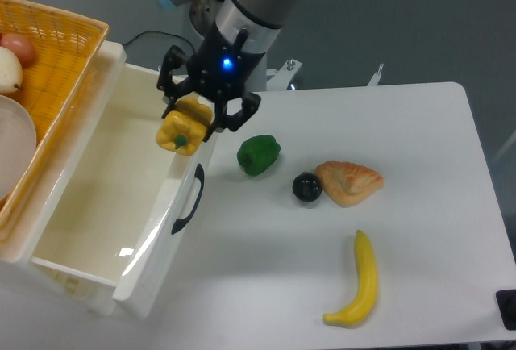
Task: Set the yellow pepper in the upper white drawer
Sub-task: 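Carry the yellow pepper over the open white drawer, then open the gripper to drop the yellow pepper into the drawer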
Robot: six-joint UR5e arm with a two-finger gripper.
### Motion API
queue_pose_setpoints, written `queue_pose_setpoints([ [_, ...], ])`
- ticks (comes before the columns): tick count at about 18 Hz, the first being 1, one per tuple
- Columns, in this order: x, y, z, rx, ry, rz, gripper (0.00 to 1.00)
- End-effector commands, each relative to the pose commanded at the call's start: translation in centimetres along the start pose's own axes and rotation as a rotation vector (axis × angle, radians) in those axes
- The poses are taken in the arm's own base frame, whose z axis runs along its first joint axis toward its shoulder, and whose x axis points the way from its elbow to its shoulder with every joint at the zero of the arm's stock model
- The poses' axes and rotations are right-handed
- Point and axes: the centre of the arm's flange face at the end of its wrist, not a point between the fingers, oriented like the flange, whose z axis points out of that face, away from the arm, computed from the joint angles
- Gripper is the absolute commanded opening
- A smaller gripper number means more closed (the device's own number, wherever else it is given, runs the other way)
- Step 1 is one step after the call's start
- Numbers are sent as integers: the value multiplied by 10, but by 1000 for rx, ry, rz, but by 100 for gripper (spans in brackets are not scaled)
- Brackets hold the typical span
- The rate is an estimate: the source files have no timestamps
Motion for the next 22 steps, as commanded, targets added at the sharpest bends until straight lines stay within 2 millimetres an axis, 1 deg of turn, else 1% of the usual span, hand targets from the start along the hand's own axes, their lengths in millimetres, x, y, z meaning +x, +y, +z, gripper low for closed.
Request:
queue_pose_setpoints([
  [1,-1,0,1,-1,1,-1,19],
  [3,3,-1,4,-6,5,6,20],
  [4,5,-1,7,-11,8,12,25],
  [5,4,0,10,-15,9,16,35],
  [6,4,1,11,-15,9,17,44],
  [7,4,0,11,-9,4,28,67],
  [8,3,0,14,-5,1,41,100],
  [12,6,1,21,-9,1,55,100],
  [18,6,2,21,-10,0,55,100],
  [22,2,2,18,-3,-8,69,100],
])
